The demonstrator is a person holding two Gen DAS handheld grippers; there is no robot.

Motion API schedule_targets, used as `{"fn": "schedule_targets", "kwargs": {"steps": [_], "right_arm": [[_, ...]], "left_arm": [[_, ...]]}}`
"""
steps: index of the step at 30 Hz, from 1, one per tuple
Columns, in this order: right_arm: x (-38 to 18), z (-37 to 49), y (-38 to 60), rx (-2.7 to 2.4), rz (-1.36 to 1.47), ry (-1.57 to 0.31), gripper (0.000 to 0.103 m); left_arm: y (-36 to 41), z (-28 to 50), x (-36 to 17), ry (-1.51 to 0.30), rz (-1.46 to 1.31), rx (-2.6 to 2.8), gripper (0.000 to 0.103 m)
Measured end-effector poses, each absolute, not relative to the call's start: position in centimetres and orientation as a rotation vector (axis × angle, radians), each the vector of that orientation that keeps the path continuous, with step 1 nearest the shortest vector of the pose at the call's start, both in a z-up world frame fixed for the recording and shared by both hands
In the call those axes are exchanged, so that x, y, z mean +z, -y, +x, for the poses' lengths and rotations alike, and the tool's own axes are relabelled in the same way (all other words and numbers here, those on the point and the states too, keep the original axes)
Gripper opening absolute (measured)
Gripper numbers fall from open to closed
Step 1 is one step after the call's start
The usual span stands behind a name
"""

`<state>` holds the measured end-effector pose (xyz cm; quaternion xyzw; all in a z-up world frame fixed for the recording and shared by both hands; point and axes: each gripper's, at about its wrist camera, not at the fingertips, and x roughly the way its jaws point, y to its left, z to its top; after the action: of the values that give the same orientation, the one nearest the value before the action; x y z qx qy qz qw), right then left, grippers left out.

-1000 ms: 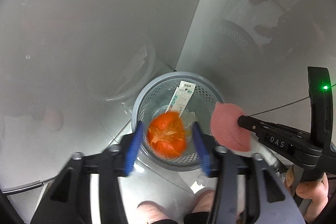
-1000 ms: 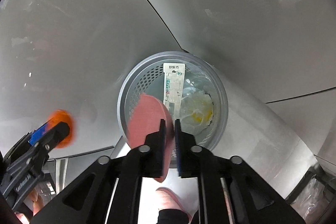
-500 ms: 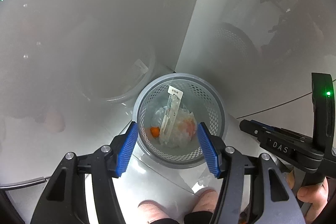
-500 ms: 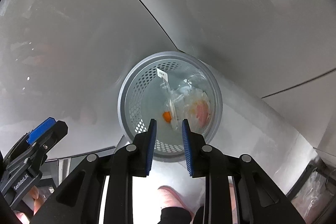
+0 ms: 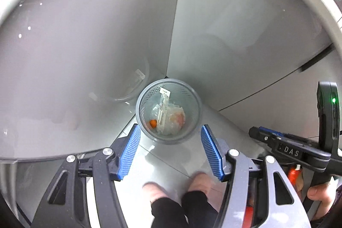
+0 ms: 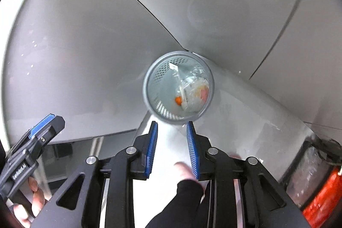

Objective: Collect trash
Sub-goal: 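Raise both tools back over the counter toward the dark grey cloth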

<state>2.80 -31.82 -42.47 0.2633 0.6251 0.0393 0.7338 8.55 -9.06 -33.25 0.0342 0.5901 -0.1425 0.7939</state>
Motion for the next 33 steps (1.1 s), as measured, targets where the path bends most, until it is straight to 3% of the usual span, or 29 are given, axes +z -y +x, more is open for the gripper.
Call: {"fn": "schedule_targets", "kwargs": {"steps": [10, 18, 25, 33], "right_arm": [[-25.6, 1.4, 33.1, 0.267, 0.491, -1.220, 0.035], [-16.6, 4.8, 33.6, 0.336, 0.412, -1.068, 0.038], [-13.2, 11.6, 31.9, 0.327, 0.407, -0.983, 0.039], [-11.6, 23.4, 29.7, 0.213, 0.393, -0.951, 0.043]], "left_arm": [[9.0, 6.3, -16.2, -1.132, 0.000, -0.254, 0.063], [6.8, 7.4, -6.6, -1.000, -0.075, -0.166, 0.067], [3.5, 13.7, -3.4, -0.898, -0.109, -0.142, 0.072], [-0.7, 26.6, -4.5, -0.883, -0.123, -0.144, 0.075]]}}
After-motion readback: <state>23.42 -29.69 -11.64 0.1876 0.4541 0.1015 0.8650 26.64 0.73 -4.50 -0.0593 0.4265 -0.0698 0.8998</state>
